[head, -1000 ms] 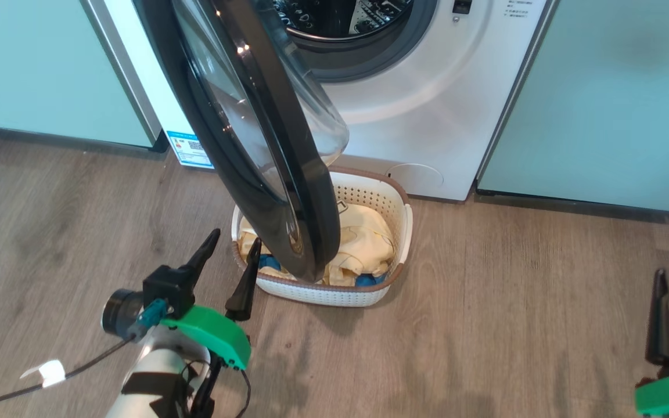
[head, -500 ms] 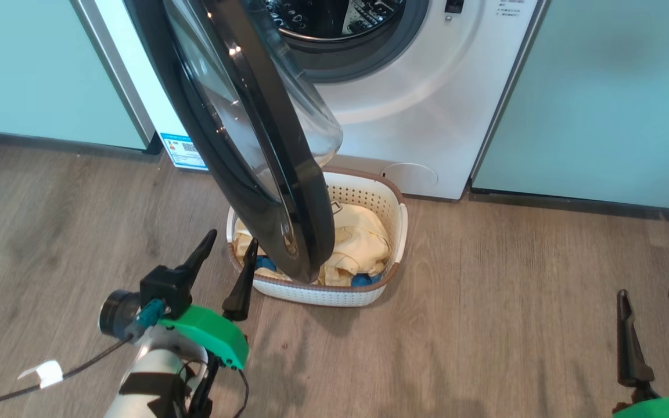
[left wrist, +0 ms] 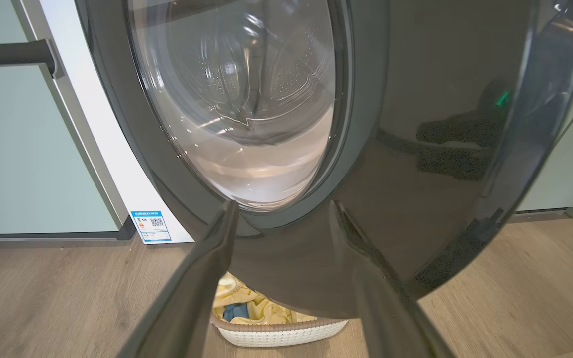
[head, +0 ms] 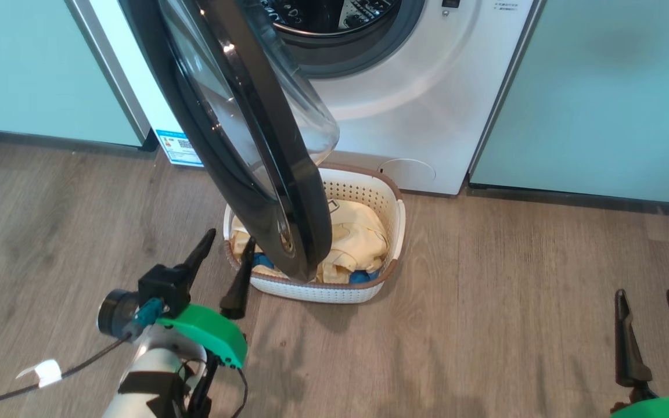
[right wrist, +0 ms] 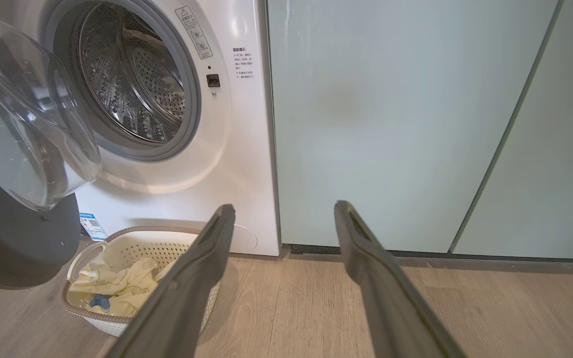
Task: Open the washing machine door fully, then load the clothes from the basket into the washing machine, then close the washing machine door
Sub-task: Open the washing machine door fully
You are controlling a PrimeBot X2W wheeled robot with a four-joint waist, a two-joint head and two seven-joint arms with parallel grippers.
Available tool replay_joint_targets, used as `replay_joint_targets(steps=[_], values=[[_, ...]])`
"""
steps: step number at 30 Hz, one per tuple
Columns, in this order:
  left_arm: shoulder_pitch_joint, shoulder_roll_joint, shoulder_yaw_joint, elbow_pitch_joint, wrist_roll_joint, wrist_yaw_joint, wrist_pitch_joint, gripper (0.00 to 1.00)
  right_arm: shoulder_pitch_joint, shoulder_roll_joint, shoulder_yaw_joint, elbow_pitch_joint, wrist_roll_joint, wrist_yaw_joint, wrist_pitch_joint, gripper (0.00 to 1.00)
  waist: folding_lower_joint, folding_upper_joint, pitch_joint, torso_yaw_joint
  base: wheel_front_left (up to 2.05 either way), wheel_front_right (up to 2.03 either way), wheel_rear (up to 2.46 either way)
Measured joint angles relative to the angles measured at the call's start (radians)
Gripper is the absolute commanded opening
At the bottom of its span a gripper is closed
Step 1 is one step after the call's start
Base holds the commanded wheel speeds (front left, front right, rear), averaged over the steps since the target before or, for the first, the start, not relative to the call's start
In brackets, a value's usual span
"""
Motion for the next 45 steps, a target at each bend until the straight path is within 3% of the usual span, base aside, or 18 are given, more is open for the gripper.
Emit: replay_joint_targets(steps=[1,2,3,14,20,35,40,45], values=[[0.000,0.000,0.001,0.000,0.000,0.000,0.000,0.67,0.000,0.000,0.000,0.000,0.000,0.000,0.000,1.00,0.0000,0.0000,-0.001,-0.001,0.00,0.00,0.00],[0.000,0.000,0.002,0.000,0.000,0.000,0.000,0.25,0.000,0.000,0.000,0.000,0.000,0.000,0.000,1.00,0.0000,0.0000,-0.001,-0.002,0.00,0.00,0.00],[0.000,0.000,0.002,0.000,0.000,0.000,0.000,0.00,0.000,0.001,0.000,0.000,0.000,0.000,0.000,1.00,0.0000,0.0000,-0.002,-0.002,0.00,0.00,0.00],[-0.006,0.003,0.005,0.015,0.000,0.002,0.000,0.00,0.004,0.005,-0.006,0.000,0.000,0.000,0.000,1.00,0.0000,0.0000,-0.008,-0.005,0.00,0.00,0.00],[-0.024,0.013,0.029,-0.025,0.007,0.037,0.000,0.00,0.020,0.007,-0.010,0.000,0.000,0.000,0.000,1.00,-0.0001,0.0000,-0.015,-0.004,0.00,0.00,0.00],[-0.146,0.048,0.060,-0.345,0.048,0.116,0.028,0.00,0.021,0.010,-0.022,0.001,0.011,0.000,0.000,1.00,0.0000,0.0000,-0.046,-0.001,0.00,0.00,0.00],[-0.205,0.046,0.013,-0.478,0.063,0.113,0.061,0.00,0.036,0.010,-0.023,0.002,0.016,0.000,0.000,1.00,-0.0001,0.0000,-0.051,-0.005,0.00,0.00,0.00],[-0.237,0.021,-0.096,-0.555,0.062,0.075,0.097,0.00,0.037,0.011,-0.018,0.006,0.016,0.000,0.000,1.00,0.0000,0.0000,-0.052,-0.017,0.00,0.00,0.00]])
